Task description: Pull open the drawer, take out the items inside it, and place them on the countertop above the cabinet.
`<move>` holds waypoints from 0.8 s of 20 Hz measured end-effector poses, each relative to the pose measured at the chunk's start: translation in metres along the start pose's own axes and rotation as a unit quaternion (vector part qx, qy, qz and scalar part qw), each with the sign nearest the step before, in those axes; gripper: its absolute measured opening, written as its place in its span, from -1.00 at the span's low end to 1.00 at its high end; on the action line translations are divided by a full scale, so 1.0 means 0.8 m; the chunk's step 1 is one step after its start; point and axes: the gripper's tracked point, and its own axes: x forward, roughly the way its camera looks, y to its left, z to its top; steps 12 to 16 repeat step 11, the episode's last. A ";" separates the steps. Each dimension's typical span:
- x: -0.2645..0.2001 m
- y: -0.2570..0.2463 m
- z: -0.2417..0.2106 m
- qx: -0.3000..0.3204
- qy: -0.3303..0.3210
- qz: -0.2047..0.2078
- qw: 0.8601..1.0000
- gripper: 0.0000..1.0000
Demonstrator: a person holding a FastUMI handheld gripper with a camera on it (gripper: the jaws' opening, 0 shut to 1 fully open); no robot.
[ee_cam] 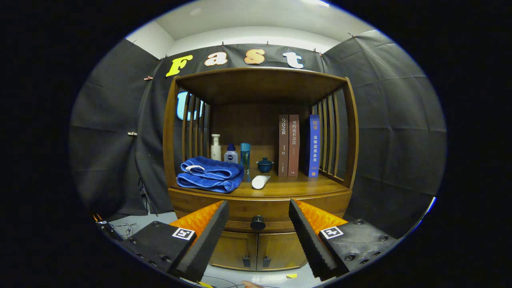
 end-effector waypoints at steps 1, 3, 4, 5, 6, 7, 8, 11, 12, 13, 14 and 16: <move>-0.007 0.001 0.004 0.000 -0.001 0.001 1.000 0.96; -0.021 0.004 0.013 0.000 -0.007 0.006 1.000 0.96; -0.024 0.006 0.015 0.000 -0.009 0.009 1.000 0.96; -0.028 0.007 0.016 -0.002 -0.009 0.009 1.000 0.96; -0.031 0.007 0.017 -0.006 -0.009 0.010 1.000 0.96; -0.033 0.008 0.019 -0.009 -0.010 0.010 1.000 0.96; -0.036 0.008 0.022 -0.012 -0.012 0.010 1.000 0.96; -0.043 0.010 0.031 -0.012 -0.019 0.010 1.000 0.96; -0.043 0.010 0.031 -0.012 -0.019 0.010 1.000 0.96; -0.043 0.010 0.031 -0.012 -0.019 0.010 1.000 0.96; -0.043 0.010 0.031 -0.012 -0.019 0.010 1.000 0.96; -0.043 0.010 0.031 -0.012 -0.019 0.010 1.000 0.96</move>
